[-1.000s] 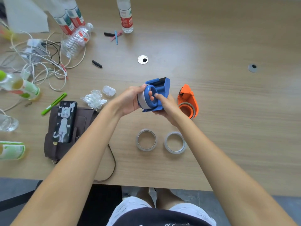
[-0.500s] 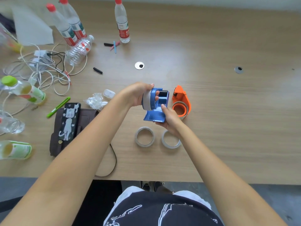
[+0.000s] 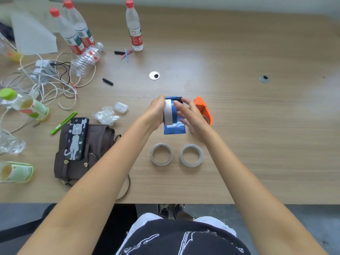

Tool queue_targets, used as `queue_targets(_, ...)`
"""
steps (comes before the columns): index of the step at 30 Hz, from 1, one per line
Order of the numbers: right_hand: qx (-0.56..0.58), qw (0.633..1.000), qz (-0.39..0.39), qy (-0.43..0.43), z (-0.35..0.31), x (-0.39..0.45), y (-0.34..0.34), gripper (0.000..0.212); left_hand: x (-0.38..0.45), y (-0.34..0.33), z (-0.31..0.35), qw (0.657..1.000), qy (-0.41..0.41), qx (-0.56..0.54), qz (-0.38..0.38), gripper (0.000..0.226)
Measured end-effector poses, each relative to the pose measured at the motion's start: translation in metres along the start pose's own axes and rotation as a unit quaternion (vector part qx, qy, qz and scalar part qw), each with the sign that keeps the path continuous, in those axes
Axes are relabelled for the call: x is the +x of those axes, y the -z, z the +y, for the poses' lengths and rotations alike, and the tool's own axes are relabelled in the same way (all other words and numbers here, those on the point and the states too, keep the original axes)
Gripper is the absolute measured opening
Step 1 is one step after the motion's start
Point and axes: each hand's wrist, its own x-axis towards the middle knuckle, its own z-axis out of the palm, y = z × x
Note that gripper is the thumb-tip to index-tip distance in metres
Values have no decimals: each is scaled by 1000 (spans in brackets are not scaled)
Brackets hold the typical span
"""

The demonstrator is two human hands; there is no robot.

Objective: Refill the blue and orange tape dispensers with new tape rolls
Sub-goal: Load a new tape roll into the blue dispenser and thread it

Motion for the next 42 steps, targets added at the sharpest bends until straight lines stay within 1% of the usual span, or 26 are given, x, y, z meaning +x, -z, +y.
queue_targets(3, -1, 997, -46, -63, 6, 2, -5, 76, -3, -2, -3, 1000, 7, 3, -1, 31)
queue_targets(4, 9, 996, -55, -75, 7, 2, -6, 72, -4, -2, -4, 1000, 11, 1, -4, 30)
queue_targets(5, 24, 995, -61, -79, 8, 2, -7, 59, -4, -2, -4, 1000, 12, -2, -5, 29)
queue_targets(7, 58, 993, -65, -84, 10, 4, -10, 28, -5, -1, -5, 1000, 12, -2, -4, 28)
queue_targets(8, 64, 992, -64, -85, 11, 4, -10, 22, -5, -1, -6, 1000, 13, 3, -4, 28)
queue_targets(9, 62, 993, -61, -84, 12, 4, -10, 24, -4, 0, -8, 1000, 16, 8, -4, 29)
queue_targets(12, 41, 995, -53, -78, 14, 4, -10, 46, -4, 2, -10, 1000, 26, 5, -4, 30)
queue_targets(13, 31, 995, -49, -77, 14, 4, -7, 48, -3, 3, -10, 1000, 28, -2, -6, 30)
queue_targets(14, 21, 996, -43, -74, 13, 4, -3, 46, -2, 3, -10, 1000, 29, -7, -7, 29)
queue_targets(17, 13, 997, -31, -64, 10, 2, 17, 29, -2, 2, -8, 999, 28, -20, -13, 26)
queue_targets(18, 19, 998, -24, -63, 8, 1, 26, 28, -2, 2, -7, 999, 29, -23, -21, 26)
queue_targets(19, 29, 998, -12, -63, 7, 0, 35, 31, -1, 2, -6, 999, 31, -29, -33, 28)
queue_targets(21, 53, 997, 33, -55, 3, 3, 56, 49, 1, 1, -5, 998, 35, -34, -46, 29)
queue_targets(23, 36, 994, 101, -30, 1, 10, 78, 65, 2, 0, -4, 998, 36, -41, -44, 27)
queue_targets(26, -63, 974, 216, 1, 13, 24, 116, 72, 10, 0, -7, 998, 32, -40, -31, 25)
queue_targets(28, -111, 958, 263, -4, 30, 30, 138, 71, 15, 3, -11, 999, 32, -35, -25, 25)
queue_targets(30, -143, 952, 268, -46, 51, 34, 157, 68, 22, 6, -15, 998, 38, -35, -21, 26)
queue_targets(33, -223, 929, 267, -131, 83, 36, 175, 80, 30, 11, -23, 998, 46, -30, -23, 29)
queue_targets(36, -326, 903, 236, -149, 107, 41, 180, 77, 40, 20, -29, 998, 48, -31, -25, 32)
queue_targets(39, -372, 886, 221, -164, 115, 42, 174, 80, 48, 26, -32, 998, 51, -37, -26, 34)
queue_targets(42, -390, 872, 238, -175, 120, 43, 169, 80, 51, 28, -33, 998, 49, -41, -24, 35)
